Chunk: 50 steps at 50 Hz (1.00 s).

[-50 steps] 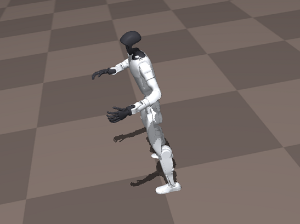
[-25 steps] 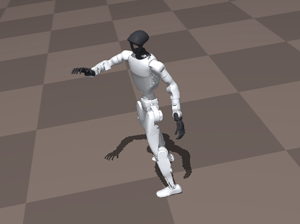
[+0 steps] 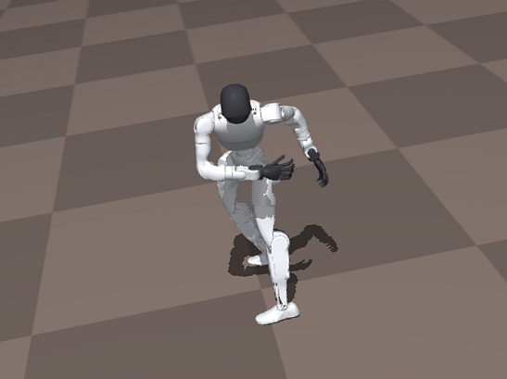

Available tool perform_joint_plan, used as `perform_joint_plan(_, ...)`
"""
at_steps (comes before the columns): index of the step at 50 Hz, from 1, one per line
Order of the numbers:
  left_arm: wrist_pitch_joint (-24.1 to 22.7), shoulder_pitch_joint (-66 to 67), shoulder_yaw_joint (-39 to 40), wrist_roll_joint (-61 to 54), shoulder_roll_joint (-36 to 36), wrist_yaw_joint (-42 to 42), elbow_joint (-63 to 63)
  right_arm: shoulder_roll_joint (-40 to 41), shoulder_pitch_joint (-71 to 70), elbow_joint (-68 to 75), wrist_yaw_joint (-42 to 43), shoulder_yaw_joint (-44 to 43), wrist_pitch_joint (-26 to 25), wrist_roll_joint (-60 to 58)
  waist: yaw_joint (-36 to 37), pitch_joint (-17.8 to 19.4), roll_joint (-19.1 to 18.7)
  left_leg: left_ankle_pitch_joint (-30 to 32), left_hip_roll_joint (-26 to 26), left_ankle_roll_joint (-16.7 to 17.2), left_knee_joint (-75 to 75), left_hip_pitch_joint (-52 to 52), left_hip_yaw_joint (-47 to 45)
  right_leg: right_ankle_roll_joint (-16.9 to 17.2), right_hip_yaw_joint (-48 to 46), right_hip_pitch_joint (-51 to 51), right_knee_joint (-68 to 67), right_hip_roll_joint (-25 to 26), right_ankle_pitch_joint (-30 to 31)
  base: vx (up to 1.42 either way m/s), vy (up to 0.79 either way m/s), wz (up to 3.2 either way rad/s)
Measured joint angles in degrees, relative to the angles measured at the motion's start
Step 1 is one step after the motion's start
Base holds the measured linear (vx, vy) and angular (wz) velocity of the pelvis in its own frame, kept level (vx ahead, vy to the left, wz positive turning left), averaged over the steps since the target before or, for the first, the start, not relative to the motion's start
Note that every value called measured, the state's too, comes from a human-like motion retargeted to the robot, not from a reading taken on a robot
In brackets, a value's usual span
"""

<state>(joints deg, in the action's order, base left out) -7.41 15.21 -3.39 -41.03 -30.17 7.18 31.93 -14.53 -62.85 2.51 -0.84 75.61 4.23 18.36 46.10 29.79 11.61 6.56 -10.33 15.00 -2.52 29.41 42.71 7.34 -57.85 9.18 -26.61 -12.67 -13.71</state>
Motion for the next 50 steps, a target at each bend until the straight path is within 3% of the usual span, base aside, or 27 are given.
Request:
perform_joint_plan(8,0.22,7.01,-2.15,3.03,-2.14,-2.68,-0.53,-4.65,-2.51,0.68,1.96,4.60,2.84,4.64,-4.26,0.00,-1.15,3.57,0.46,0.00,-0.58,13.07,5.02,-1.93,-3.68,12.57,-11.32,-3.32,-4.73,-0.14,-0.06,0.37)
perform_joint_plan(10,0.91,7.04,-2.34,5.49,-2.96,-5.05,0.27,-8.11,-4.45,0.42,0.43,4.14,3.33,5.84,-5.58,0.00,-0.37,0.99,3.50,0.00,5.17,16.28,2.66,-4.06,-2.88,16.03,-17.20,-7.28,-5.39,-0.05,0.03,-0.18)
perform_joint_plan(15,1.40,7.31,-2.13,11.68,-3.88,-5.43,2.68,-17.77,-8.48,2.17,1.16,1.85,3.66,8.78,-9.15,0.00,3.30,-3.36,6.38,0.00,14.59,17.45,-2.67,-1.90,3.12,19.20,-21.68,-10.98,-5.88,-0.10,-0.06,-0.65)
perform_joint_plan(17,2.45,8.45,-2.62,15.20,-5.59,-3.95,1.56,-25.05,-10.15,2.25,2.69,0.20,3.17,10.49,-8.65,0.00,4.69,-5.63,6.26,0.00,17.86,14.70,-6.06,-0.61,6.74,18.05,-21.79,-11.20,-5.40,-0.03,-0.07,-1.29)
perform_joint_plan(22,1.06,6.03,0.90,14.57,-3.77,0.78,6.85,-39.66,-16.07,12.41,17.32,-3.20,4.26,11.34,-9.95,0.00,6.61,-10.46,3.80,0.00,21.52,2.62,-15.34,2.86,15.53,10.94,-18.68,-9.79,-3.56,0.08,-0.04,-1.53)
perform_joint_plan(25,0.70,4.07,2.77,13.18,-3.14,4.32,9.74,-46.14,-19.31,25.02,31.17,-11.05,3.83,10.06,-11.44,0.00,6.60,-11.87,2.45,0.00,19.55,-7.94,-20.62,4.20,19.70,3.91,-15.50,-9.09,-2.53,0.18,0.00,-1.31)
perform_joint_plan(28,0.31,2.56,3.25,8.33,-2.64,8.31,12.90,-47.37,-25.10,41.94,46.00,-22.76,3.10,15.62,-15.75,-4.03,5.01,-8.17,-1.23,0.00,8.60,-19.66,-23.23,5.18,21.16,-4.58,-5.61,-4.55,-0.09,0.20,0.00,-0.90)
perform_joint_plan(30,0.15,2.37,3.63,7.39,-1.67,8.50,14.96,-47.10,-31.97,54.13,48.81,-31.98,2.03,19.26,-19.19,-8.77,3.92,-8.37,-1.41,0.00,7.22,-23.25,-25.31,4.98,22.47,-7.30,-2.88,-3.97,1.03,0.26,0.12,-0.67)
perform_joint_plan(33,0.05,0.64,3.61,6.75,-1.14,7.60,17.04,-50.03,-45.84,66.99,47.18,-38.08,0.72,24.07,-23.45,-14.33,2.15,-8.69,-1.47,0.00,5.86,-27.07,-27.78,4.96,24.02,-10.40,0.69,-3.27,2.47,0.26,0.11,-0.53)
perform_joint_plan(35,0.03,-0.33,3.54,6.70,-0.71,7.19,17.93,-52.00,-52.85,71.75,46.26,-38.12,0.95,26.96,-25.98,-18.40,0.84,-9.07,-1.63,0.00,5.54,-28.51,-29.27,5.09,25.02,-11.62,2.86,-2.69,3.41,0.25,0.10,-0.52)
perform_joint_plan(39,0.59,-4.34,2.22,6.92,0.81,7.04,19.42,-53.20,-61.60,71.84,45.46,-33.60,2.21,31.28,-29.96,-22.95,-3.06,-10.49,-2.41,0.00,6.13,-31.26,-32.67,5.39,27.67,-13.61,6.08,-1.35,4.66,0.21,0.06,-0.68)
perform_joint_plan(45,2.16,-8.13,-2.20,12.12,1.36,4.22,19.47,-51.63,-64.16,64.62,41.68,-31.36,4.62,36.91,-33.48,-26.92,-10.33,-12.52,-4.32,0.00,7.81,-35.12,-38.91,5.21,33.04,-14.65,8.72,0.79,5.94,0.15,0.03,-0.92)
perform_joint_plan(50,2.65,-9.09,-3.86,15.37,-0.25,2.92,18.60,-50.05,-58.98,61.08,42.27,-32.43,5.86,37.97,-35.26,-28.75,-13.87,-12.77,-4.55,0.00,8.49,-37.54,-43.80,4.67,37.41,-13.69,8.94,1.11,7.05,0.07,0.05,-0.86)
